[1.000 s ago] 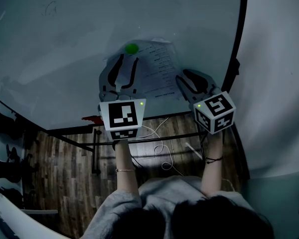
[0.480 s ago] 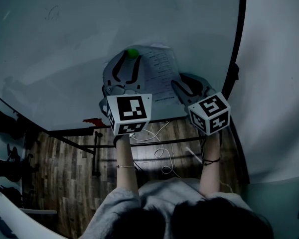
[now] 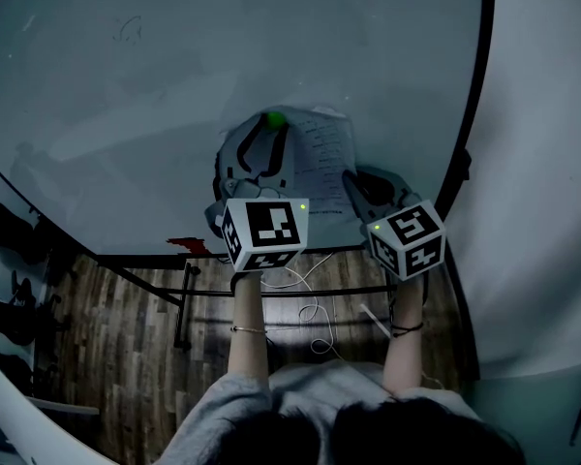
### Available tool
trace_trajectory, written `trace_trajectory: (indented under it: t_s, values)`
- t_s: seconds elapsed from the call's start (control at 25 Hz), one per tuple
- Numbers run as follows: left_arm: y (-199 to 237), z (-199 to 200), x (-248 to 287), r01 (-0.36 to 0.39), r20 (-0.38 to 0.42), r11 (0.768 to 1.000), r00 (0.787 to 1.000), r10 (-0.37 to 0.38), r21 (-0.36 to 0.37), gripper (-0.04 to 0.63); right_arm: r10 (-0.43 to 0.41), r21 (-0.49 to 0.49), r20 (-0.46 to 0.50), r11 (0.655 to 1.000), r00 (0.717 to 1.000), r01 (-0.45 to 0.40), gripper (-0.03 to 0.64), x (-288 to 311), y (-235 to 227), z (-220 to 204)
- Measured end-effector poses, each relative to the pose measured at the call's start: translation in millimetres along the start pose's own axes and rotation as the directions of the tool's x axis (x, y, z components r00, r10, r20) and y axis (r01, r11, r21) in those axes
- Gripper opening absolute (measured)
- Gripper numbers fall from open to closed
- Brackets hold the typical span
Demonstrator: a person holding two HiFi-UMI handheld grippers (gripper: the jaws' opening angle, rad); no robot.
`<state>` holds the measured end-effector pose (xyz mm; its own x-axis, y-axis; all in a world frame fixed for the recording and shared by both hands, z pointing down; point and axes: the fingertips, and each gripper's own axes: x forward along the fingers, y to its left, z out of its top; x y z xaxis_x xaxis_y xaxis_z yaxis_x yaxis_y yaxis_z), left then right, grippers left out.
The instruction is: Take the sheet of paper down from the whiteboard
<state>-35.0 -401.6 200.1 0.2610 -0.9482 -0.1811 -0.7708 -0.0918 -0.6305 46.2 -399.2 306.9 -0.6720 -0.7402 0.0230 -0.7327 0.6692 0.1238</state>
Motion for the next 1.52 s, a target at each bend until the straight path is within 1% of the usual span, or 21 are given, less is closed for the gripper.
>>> trace_trajectory:
  t_s: [0.32, 0.52, 0.84, 1.52]
  values:
    - [1, 1, 0, -0.003, 0.012, 1.0, 1.0, 0.003, -0.015, 0.124, -0.005, -0.001, -0.004, 1.0, 1.0, 0.005, 0.002, -1, -1, 2]
    - [2, 2, 1, -0.003, 0.017, 1.0, 1.0, 0.004, -0.028, 0.124, -0.005, 0.027, 0.006, 1.0, 1.0, 0.005, 0.002, -4, -3, 4]
    - [3, 2, 0, -0.006, 0.015, 1.0, 1.0, 0.006, -0.028, 0.124, 0.004, 0.039, 0.007, 0.999, 1.0, -0.005, 0.002, -6, 1, 4]
    - [4, 0, 2, 0.005, 0.011, 0.999, 1.0, -0.005, -0.036, 0.124, 0.036, 0.11, -0.025, 0.993, 0.999, -0.033, 0.002, -6, 6, -10]
